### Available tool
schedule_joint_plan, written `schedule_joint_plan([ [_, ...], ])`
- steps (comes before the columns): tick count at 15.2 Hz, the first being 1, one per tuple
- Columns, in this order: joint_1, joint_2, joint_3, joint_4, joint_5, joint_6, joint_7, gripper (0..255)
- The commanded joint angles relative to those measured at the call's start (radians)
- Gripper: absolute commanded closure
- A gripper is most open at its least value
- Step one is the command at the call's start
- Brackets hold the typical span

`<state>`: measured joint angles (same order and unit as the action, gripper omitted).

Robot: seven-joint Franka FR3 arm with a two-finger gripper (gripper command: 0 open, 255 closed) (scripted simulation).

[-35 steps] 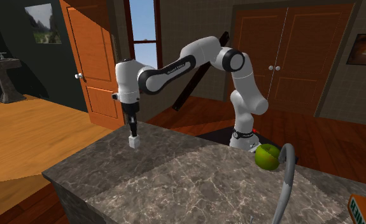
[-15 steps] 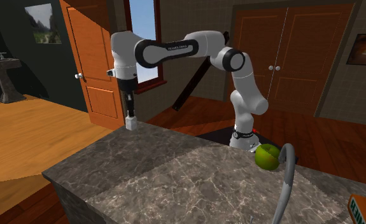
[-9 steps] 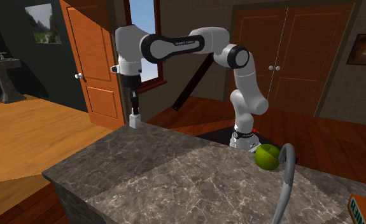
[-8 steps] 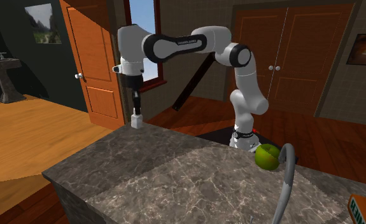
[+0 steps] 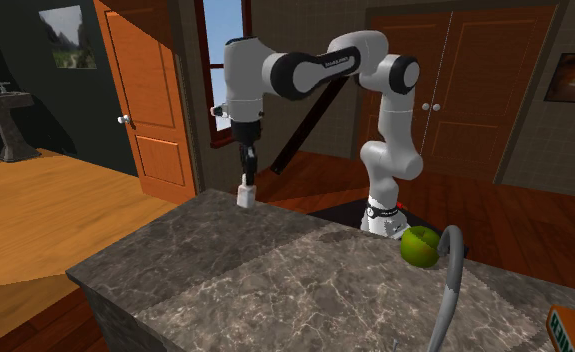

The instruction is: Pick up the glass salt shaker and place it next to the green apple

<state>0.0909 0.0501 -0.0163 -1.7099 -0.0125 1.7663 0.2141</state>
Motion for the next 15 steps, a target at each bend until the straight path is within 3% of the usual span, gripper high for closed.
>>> schedule_joint_plan([
  [1, 0.021, -0.052, 0.019, -0.064, -0.002, 0.012, 0.041, 255],
  [15, 0.153, -0.320, 0.183, -0.353, 0.043, 0.032, 0.321, 255],
])
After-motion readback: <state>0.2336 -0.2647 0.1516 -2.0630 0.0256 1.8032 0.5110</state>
